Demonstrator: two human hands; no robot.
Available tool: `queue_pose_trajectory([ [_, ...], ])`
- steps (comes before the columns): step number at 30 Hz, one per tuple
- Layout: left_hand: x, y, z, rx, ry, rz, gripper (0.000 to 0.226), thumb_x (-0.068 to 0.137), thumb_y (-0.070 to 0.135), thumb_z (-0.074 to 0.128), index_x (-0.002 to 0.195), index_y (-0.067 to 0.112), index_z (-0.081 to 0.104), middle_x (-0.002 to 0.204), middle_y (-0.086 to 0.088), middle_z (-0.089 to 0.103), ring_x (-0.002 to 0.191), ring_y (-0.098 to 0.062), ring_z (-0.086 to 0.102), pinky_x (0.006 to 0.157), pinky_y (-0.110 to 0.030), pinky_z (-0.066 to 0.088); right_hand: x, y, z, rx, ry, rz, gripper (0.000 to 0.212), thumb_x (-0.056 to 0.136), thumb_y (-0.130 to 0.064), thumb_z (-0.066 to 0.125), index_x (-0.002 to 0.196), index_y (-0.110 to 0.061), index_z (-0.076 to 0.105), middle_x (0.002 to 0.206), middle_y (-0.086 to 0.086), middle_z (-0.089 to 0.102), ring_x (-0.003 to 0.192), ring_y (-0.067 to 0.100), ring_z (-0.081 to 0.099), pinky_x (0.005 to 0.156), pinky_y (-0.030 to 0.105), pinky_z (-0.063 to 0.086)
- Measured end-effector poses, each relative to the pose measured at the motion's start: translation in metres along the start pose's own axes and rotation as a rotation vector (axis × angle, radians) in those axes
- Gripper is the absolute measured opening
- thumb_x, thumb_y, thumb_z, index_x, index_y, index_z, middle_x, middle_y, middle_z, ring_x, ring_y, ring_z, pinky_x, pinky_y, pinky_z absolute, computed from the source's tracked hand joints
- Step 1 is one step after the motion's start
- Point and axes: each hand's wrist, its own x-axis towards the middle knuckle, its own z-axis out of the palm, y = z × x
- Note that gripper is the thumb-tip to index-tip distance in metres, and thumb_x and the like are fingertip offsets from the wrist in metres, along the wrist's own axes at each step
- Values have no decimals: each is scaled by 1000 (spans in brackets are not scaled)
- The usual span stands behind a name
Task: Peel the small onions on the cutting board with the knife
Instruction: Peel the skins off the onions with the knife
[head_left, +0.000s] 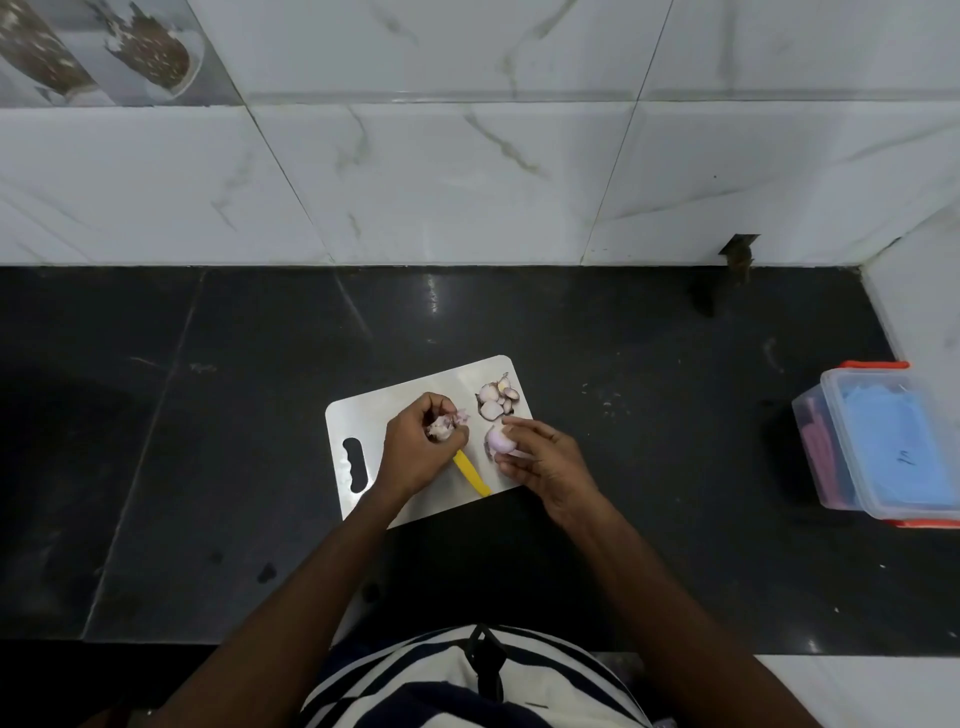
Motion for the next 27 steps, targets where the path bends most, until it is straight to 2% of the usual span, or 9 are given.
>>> queue_pose_trajectory([
  [4, 41, 14, 18, 180, 72, 38, 26, 74, 25, 85, 96, 21, 71, 98, 8, 73, 90, -11, 68, 79, -24, 54, 4, -1, -18, -28, 40, -34, 20, 104, -9, 66, 121, -7, 76, 116, 20, 77, 88, 27, 78, 77, 31, 66],
  [8, 73, 21, 43, 321, -56, 153, 31, 79, 17, 89, 105, 15, 72, 107, 0, 70, 98, -15, 63, 88, -32, 54, 3, 0, -29, -28, 73, -82, 31, 94, -9, 80, 125, -5, 74, 114, 17, 78, 98, 27, 77, 93, 39, 64],
  [10, 76, 19, 50, 380, -154, 171, 37, 78, 17, 90, 111, 13, 73, 114, -5, 71, 105, -22, 66, 90, -29, 50, 3, 3, -35, -181, 109, -146, 39, 88, -7, 86, 124, -12, 75, 109, 10, 81, 99, 23, 78, 96, 42, 64],
  [13, 70, 12, 49, 448, -237, 211, 45, 81, 17, 87, 123, 12, 72, 123, -8, 71, 113, -28, 68, 90, -18, 40, 3, 4, -42, -480, 207, -250, 39, 83, -13, 89, 116, -30, 77, 104, -6, 82, 97, 11, 78, 92, 38, 65],
  [16, 56, 6, 39, 410, -335, 315, 59, 83, 16, 84, 140, 14, 67, 143, -4, 68, 134, -23, 64, 110, -21, 43, 5, 3, -43, -587, 263, -318, 35, 83, -20, 89, 115, -32, 78, 99, -10, 81, 90, 5, 78, 88, 35, 65],
  [19, 39, 2, 27, 288, -426, 394, 68, 91, 22, 82, 154, 18, 57, 163, 6, 53, 153, -10, 47, 126, -25, 37, 9, 1, -36, -640, 270, -372, 35, 84, -24, 88, 116, -30, 77, 98, -11, 81, 88, 4, 77, 86, 36, 65],
  [21, 32, -3, 18, 243, -332, 389, 61, 93, 17, 81, 150, 20, 61, 160, 7, 56, 150, -10, 50, 121, -28, 44, 13, -2, -30, -658, 251, -403, 34, 84, -23, 88, 115, -30, 77, 99, -11, 80, 88, 3, 77, 86, 35, 65],
  [24, 24, -17, -1, 211, -103, 306, 40, 92, 9, 77, 129, 23, 72, 136, 11, 70, 128, -6, 64, 100, -40, 60, 19, -8, -20, -735, 240, -462, 35, 84, -23, 87, 116, -31, 75, 105, -10, 79, 89, 1, 76, 84, 31, 65],
  [27, 18, -32, -26, 349, 94, 179, 32, 89, 13, 79, 116, 28, 73, 121, 15, 70, 115, -7, 62, 97, -43, 57, 25, -14, -7, -833, 228, -561, 39, 80, -18, 86, 117, -28, 75, 111, -8, 76, 92, 2, 75, 81, 17, 61],
])
